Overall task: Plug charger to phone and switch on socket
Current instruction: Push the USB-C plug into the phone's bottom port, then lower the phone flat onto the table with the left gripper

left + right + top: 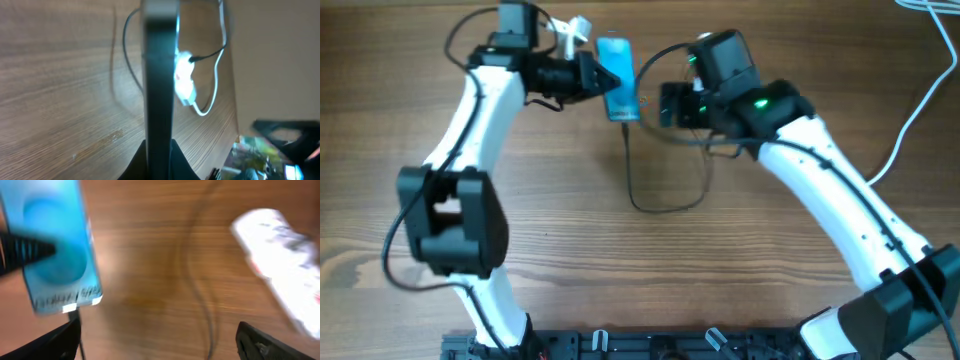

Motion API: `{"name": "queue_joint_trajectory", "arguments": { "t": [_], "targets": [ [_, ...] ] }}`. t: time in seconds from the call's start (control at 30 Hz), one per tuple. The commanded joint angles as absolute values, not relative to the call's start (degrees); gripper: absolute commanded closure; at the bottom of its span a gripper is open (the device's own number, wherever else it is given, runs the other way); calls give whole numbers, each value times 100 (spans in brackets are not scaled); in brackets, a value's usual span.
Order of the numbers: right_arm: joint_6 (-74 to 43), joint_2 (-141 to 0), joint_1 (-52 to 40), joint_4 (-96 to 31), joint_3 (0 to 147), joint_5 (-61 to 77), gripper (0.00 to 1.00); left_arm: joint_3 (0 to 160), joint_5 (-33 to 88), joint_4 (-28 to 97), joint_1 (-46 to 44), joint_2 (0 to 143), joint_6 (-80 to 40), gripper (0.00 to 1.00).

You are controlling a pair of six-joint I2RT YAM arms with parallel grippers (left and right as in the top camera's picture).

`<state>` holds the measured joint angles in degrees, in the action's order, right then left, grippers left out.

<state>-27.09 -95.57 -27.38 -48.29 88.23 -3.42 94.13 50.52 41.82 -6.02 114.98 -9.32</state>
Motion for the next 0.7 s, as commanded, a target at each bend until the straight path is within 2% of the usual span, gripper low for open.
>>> {"name": "queue_joint_trajectory", "arguments": {
  "t": [0.0,0.1,0.33,0.6,0.63,0.67],
  "targets": [
    [-3046,-9539,-2257,-5017,8892,-600,1,9450,5054,4160,-965,12075,-768,96],
    [-3039,-9539,-2003,-5151,8892,-604,1,9450,4569,4163,-1168,12368,-768,96],
    [-3039,-9539,-1865,-5256,8892,-805,0,9450,4348,4160,-1522,12910,-770,96],
    [-3367,-9539,-1651,-5502,8892,-1203,1,9450,3437,4578,-1525,13069,-770,93],
    [-3371,-9542,-1588,-5513,8892,-1203,0,9450,3306,4630,-1520,13069,-773,88],
    [-3426,-9542,-1511,-5531,8892,-1205,0,9450,3138,4678,-1522,13069,-773,78]
  ]
}}
